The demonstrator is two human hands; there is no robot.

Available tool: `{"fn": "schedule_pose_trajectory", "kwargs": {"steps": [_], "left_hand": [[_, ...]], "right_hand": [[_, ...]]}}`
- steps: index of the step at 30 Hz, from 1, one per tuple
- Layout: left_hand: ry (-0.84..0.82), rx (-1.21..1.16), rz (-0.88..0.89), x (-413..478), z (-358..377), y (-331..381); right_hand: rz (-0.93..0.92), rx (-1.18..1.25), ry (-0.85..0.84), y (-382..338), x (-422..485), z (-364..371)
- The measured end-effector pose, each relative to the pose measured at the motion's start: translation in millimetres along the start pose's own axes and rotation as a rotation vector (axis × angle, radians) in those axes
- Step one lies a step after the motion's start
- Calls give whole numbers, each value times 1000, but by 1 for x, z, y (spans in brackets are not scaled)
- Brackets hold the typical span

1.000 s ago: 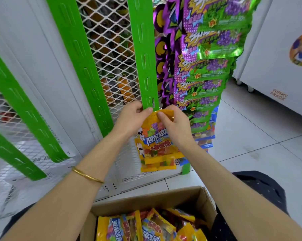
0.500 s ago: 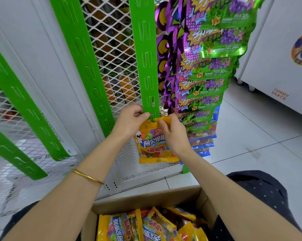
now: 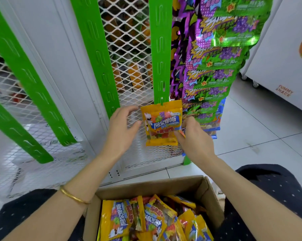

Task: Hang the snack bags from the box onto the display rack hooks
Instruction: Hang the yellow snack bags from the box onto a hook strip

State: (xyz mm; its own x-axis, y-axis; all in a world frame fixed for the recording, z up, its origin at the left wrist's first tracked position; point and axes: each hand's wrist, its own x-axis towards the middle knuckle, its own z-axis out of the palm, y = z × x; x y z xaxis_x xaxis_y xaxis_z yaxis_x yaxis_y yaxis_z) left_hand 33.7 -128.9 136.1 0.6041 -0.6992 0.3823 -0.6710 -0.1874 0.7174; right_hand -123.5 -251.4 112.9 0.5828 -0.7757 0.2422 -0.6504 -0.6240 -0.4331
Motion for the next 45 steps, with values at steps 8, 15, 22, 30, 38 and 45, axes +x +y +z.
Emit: {"fn": "schedule_pose_trajectory", "kwargs": {"steps": [8,15,22,30,38,45], "left_hand": [[-103,-18,-141,-21,-1,-32],[-139,-84,-78,-5,23,-6],[58,-103,-134,19,31,-2],[76,57,17,35,25,2],[-19,-29,16,41,26,17],[-32,-32,-4,41,30,23]], "right_hand": [[0,170,-108,-12,6,20],[237,315,200,-7,19,9],[203,467,167,-17,26,25],[164,516,181,-17,36,37],[205,675,240,-21,33,30],[275,721,250,-23,29,28]]}}
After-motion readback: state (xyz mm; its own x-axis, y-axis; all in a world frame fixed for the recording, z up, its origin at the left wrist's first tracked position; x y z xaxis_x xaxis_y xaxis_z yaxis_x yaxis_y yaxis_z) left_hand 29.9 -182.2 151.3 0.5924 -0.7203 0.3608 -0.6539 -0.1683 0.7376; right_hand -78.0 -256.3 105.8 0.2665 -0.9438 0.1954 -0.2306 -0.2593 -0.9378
